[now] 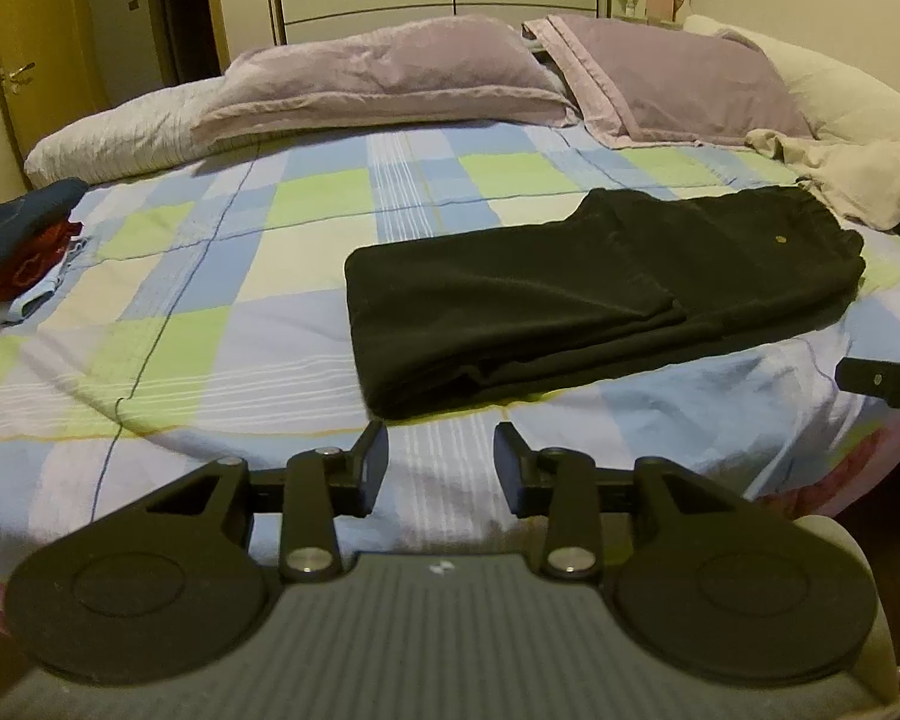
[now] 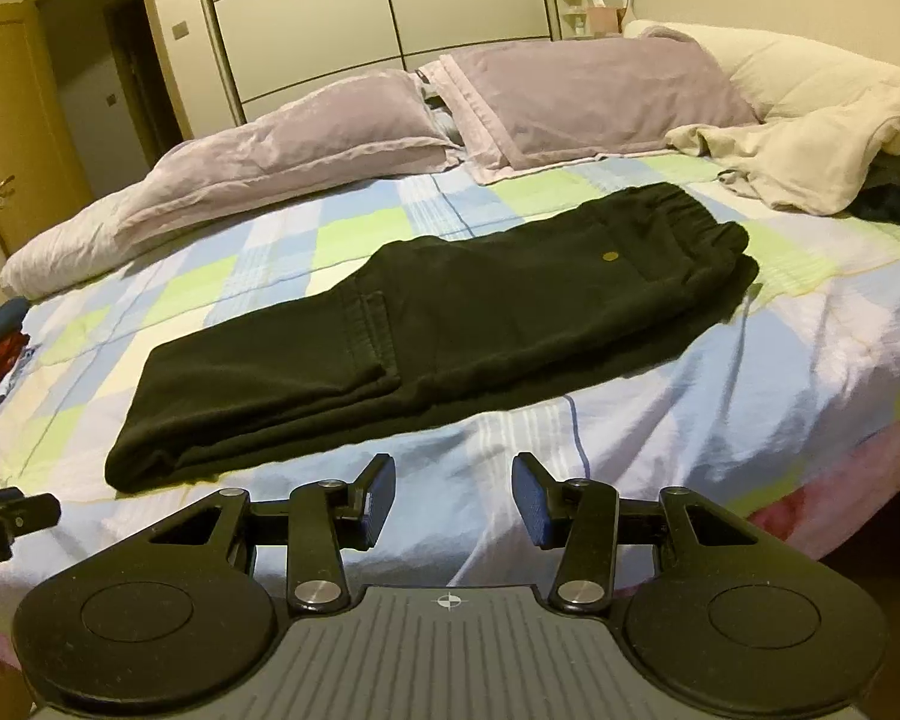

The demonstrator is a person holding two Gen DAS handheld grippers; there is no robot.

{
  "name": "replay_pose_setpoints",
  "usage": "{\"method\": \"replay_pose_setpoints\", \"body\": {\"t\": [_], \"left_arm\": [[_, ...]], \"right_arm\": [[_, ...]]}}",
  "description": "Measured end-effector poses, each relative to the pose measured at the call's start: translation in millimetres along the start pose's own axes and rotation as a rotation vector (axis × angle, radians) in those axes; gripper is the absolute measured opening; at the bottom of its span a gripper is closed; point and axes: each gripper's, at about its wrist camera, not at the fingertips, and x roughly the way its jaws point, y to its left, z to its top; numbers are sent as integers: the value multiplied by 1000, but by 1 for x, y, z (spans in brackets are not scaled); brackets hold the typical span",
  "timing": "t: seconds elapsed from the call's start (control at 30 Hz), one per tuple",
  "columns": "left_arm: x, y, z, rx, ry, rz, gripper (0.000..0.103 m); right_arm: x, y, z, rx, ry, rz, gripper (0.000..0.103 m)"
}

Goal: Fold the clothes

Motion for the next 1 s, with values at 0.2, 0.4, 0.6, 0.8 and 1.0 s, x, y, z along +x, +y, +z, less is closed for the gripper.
{"method": "replay_pose_setpoints", "body": {"t": [0.2, 0.4, 0.6, 0.8, 1.0], "left_arm": [[-16, 1, -5, -7, -30, -17, 36], [-26, -1, -7, 1, -46, -27, 36], [-28, -3, -6, -2, -49, -30, 36], [-15, -8, -3, 4, -26, -41, 37], [15, -7, 0, -16, 21, -47, 37]], "right_arm": [[-15, 4, -4, -14, -16, 1, 47], [-24, 7, -5, -20, -31, 8, 47], [-25, 7, -6, -21, -33, 17, 47], [-13, 1, -5, -8, -15, 11, 47], [17, -10, -5, 10, 38, -7, 47]]}}
